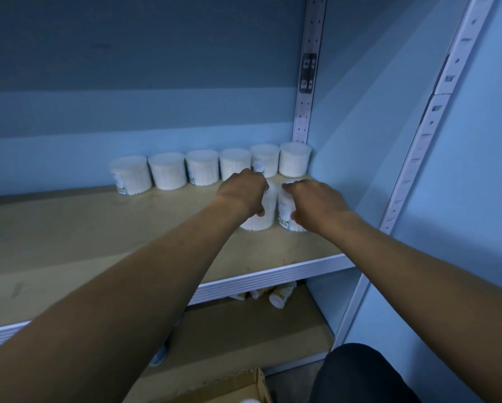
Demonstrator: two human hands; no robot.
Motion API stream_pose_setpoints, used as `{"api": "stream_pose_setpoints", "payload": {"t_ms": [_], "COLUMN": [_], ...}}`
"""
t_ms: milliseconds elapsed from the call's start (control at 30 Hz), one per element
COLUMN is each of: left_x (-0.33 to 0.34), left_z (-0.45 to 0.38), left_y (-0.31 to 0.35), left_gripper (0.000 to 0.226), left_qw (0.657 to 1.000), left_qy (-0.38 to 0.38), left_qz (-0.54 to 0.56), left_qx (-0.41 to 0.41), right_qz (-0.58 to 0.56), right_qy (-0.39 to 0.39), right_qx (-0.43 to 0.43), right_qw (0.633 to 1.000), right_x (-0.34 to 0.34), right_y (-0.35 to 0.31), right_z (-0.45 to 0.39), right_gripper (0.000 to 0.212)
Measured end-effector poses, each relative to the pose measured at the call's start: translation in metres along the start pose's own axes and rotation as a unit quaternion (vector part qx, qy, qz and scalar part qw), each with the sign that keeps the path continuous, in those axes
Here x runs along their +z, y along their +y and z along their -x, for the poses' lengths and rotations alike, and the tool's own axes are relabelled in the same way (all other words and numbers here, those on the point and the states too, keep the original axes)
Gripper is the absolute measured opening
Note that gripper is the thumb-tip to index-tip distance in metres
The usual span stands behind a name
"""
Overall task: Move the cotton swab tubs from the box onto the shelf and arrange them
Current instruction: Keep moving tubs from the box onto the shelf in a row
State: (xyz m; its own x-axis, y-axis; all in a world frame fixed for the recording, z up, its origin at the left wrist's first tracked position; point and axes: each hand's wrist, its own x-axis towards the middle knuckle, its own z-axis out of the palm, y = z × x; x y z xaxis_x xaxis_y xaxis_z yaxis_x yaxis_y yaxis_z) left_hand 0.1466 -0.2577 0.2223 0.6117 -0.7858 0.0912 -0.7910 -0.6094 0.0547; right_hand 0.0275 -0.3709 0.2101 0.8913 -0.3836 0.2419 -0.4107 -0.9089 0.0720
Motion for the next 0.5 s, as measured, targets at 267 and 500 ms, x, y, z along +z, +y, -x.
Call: {"api": "stream_pose_setpoints", "payload": {"t_ms": [267, 500], "left_x": [0.009, 0.013], "left_z": [-0.028, -0.052], "left_y": [0.003, 0.011], "left_gripper": [0.051, 0.049], "left_qw": [1.000, 0.999], "left_qy": [0.024, 0.043], "left_qz": [0.002, -0.005], "left_qx": [-0.003, -0.008], "right_qz": [-0.006, -0.006], "right_qy": [0.006, 0.002], "right_qx": [0.015, 0.014], "right_qw": [1.000, 1.000], "right_x": [0.013, 0.024], "right_y": [0.016, 0.035], "right_z": [-0.023, -0.042], "right_gripper": [0.041, 0.049]}}
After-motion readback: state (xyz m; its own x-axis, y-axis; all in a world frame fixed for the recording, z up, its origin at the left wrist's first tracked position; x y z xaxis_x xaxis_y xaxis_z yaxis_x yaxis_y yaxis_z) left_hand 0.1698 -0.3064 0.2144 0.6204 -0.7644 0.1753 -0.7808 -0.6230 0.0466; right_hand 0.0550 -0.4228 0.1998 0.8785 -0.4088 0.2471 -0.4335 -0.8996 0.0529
